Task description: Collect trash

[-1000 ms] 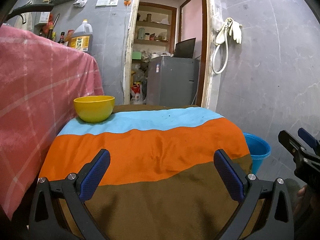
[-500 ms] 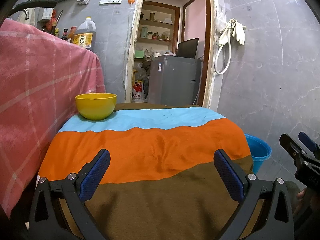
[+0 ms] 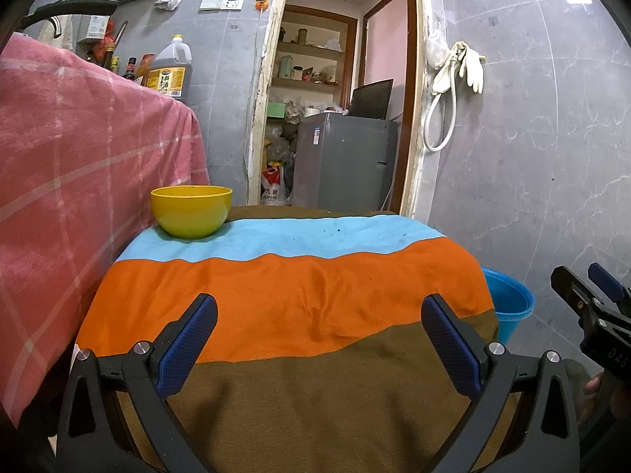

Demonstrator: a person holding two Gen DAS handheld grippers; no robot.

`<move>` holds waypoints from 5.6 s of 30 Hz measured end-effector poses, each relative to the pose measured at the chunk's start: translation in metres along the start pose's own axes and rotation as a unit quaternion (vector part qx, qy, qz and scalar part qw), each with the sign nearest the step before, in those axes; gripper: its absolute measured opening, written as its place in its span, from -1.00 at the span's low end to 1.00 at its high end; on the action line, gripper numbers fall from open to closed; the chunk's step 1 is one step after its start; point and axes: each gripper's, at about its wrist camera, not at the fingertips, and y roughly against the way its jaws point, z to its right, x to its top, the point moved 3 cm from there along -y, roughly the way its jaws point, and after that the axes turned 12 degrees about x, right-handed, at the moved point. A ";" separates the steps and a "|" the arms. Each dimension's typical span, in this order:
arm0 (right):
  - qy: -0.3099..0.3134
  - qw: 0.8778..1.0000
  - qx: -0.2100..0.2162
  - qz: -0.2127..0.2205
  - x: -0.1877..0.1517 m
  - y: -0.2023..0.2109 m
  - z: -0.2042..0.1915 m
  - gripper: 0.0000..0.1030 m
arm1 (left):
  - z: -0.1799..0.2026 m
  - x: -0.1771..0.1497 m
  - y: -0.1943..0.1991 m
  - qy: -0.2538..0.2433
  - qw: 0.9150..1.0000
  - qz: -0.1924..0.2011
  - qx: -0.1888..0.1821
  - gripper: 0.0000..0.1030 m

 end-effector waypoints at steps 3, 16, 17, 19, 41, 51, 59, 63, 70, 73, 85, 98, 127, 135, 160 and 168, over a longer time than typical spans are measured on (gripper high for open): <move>0.000 1.000 0.000 0.000 0.000 0.000 0.000 1.00 | 0.001 0.000 0.001 0.000 1.000 0.001 0.001 0.97; 0.000 1.000 0.000 0.000 0.000 0.000 0.000 1.00 | 0.003 0.002 0.005 0.001 1.000 0.008 0.004 0.97; 0.000 1.000 0.000 -0.001 0.000 0.000 -0.001 1.00 | 0.003 0.002 0.005 0.001 1.000 0.009 0.004 0.97; 0.000 1.000 0.000 0.001 0.000 0.000 -0.001 1.00 | 0.005 0.001 0.006 0.001 1.000 0.011 0.005 0.97; -0.001 1.000 0.000 0.002 -0.001 0.000 0.000 1.00 | 0.005 -0.001 0.008 -0.001 1.000 0.015 0.007 0.97; -0.001 1.000 0.000 0.002 0.000 0.000 -0.001 1.00 | 0.004 -0.001 0.007 -0.001 1.000 0.015 0.006 0.97; -0.001 1.000 0.000 0.002 0.000 0.000 -0.001 1.00 | 0.004 0.000 0.008 -0.001 1.000 0.015 0.006 0.97; -0.001 1.000 0.000 0.002 -0.001 0.000 -0.001 1.00 | 0.004 -0.001 0.008 -0.001 1.000 0.015 0.006 0.97; -0.001 1.000 0.000 0.002 -0.001 0.000 -0.002 1.00 | 0.004 -0.001 0.007 -0.001 1.000 0.015 0.006 0.97; -0.001 1.000 0.000 0.003 -0.001 0.000 -0.002 1.00 | 0.004 -0.001 0.007 -0.001 1.000 0.016 0.006 0.97; -0.001 1.000 0.000 0.002 -0.001 0.000 -0.002 1.00 | 0.004 -0.001 0.008 -0.001 1.000 0.015 0.006 0.97; -0.001 1.000 0.000 0.003 -0.002 0.000 -0.002 1.00 | 0.005 -0.001 0.008 -0.001 1.000 0.015 0.007 0.97; -0.002 1.000 0.000 0.003 -0.003 0.000 -0.002 1.00 | 0.005 -0.001 0.008 -0.001 1.000 0.015 0.007 0.97; -0.002 1.000 0.000 0.004 -0.002 0.000 -0.003 1.00 | 0.004 -0.001 0.008 -0.001 1.000 0.015 0.007 0.97; -0.002 1.000 -0.001 0.004 -0.003 0.000 -0.003 1.00 | 0.008 -0.003 0.008 0.000 1.000 0.015 0.015 0.97; -0.002 1.000 -0.001 0.004 -0.003 0.000 -0.003 1.00 | 0.012 -0.005 0.010 -0.002 1.000 0.021 0.022 0.97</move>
